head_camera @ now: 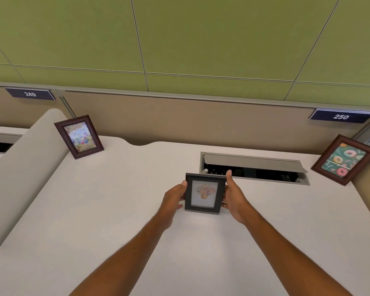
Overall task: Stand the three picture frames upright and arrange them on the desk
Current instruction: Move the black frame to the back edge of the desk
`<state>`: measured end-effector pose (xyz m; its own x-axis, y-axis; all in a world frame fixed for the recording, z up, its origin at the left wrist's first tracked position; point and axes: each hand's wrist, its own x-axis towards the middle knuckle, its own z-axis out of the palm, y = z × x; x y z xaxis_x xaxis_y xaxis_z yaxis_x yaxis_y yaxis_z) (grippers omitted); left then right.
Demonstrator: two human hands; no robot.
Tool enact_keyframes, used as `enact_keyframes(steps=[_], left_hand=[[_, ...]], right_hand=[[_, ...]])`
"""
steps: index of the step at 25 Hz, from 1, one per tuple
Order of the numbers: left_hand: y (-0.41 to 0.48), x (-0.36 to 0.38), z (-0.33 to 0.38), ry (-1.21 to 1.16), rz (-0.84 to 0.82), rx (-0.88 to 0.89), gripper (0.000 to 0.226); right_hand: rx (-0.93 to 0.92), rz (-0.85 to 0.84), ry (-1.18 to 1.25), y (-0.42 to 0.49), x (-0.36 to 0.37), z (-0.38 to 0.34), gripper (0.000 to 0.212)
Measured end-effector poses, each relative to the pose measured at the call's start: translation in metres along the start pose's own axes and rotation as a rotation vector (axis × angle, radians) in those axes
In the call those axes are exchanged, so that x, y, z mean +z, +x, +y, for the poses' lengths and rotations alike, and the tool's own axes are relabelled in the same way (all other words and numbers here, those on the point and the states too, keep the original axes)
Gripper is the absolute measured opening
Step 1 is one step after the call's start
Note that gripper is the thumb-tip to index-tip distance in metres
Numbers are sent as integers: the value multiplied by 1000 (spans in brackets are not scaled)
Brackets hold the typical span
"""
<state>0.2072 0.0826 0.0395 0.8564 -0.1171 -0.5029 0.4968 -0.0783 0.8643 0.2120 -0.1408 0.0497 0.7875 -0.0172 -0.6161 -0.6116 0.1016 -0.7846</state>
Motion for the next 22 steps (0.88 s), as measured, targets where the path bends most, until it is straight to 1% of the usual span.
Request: enact_keyframes(steps=[3,5,8,12,17,22], left_hand=[[22,-17,18,1,30,42,54],[40,-28,31,-17,43,76,50],[69,-44,51,-75,82,94,38],[108,-57,77,-107,132,86,33],[148,-64,96,-100,137,91,33],[173,-70,102,-77,121,91,31]], right_hand=[[-23,-33,9,23,16,-24,88],[-46,-38,6,40,27,-43,85],[-71,-48,-9,65,43,-71,85],[-68,-70,-8,100,56,-102,89],[-68,-51,-2,137,64,-121,90],[-68,-30,29,163,67,-123,88]])
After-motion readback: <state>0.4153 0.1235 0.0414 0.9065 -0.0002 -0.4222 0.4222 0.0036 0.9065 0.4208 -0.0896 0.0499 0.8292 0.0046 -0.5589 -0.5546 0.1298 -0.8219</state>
